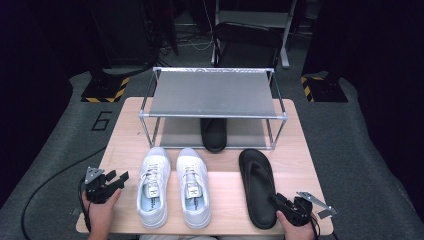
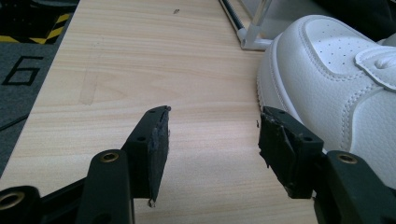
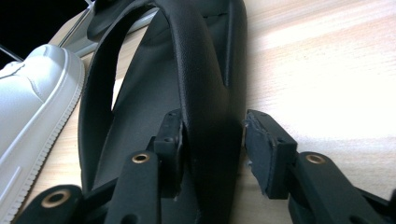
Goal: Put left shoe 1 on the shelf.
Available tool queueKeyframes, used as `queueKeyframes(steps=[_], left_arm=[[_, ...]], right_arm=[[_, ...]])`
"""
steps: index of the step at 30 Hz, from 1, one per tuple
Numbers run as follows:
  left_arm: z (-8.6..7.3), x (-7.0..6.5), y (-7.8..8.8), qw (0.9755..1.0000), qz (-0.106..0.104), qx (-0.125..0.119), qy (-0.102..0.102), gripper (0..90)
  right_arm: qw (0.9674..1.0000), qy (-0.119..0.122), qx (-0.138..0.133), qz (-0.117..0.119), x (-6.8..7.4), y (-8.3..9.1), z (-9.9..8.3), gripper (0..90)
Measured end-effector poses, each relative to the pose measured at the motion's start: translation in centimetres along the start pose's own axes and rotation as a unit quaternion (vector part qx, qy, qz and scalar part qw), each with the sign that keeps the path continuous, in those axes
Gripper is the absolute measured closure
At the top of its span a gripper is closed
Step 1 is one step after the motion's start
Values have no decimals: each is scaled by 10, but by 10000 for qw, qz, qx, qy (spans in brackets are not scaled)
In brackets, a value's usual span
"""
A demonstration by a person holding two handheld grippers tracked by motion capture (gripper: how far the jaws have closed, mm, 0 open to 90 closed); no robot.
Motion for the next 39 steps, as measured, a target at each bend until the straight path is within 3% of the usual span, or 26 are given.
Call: queueKeyframes(steps=[15,26,27,32,34,39], left_arm=[[1,1,0,10000,29,-66,31,429],[2,1,0,9999,34,-102,1,429],[2,1,0,10000,17,-80,-2,429],[2,1,1,10000,7,-55,-2,429],[1,1,1,10000,2,-9,-3,429],[1,1,1,10000,1,-11,-1,429]], right_arm=[[9986,-454,43,285,-1,-2,-3,578],[9986,-427,107,282,-3,-2,-1,596],[9981,-517,144,312,-1,-2,-1,599],[9982,-519,116,282,-4,0,0,626],[9971,-690,102,311,-4,1,1,632],[9972,-684,69,282,-3,2,1,635]])
Point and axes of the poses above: each handheld gripper's, and its own axes: y roughly backward along the jaws, z roughly out of its top, x roughly to its left, the point moved 9 cm from there along -y, roughly forward along the jaws, and after that the axes turned 5 degrees about y, right-handed, at the moved point
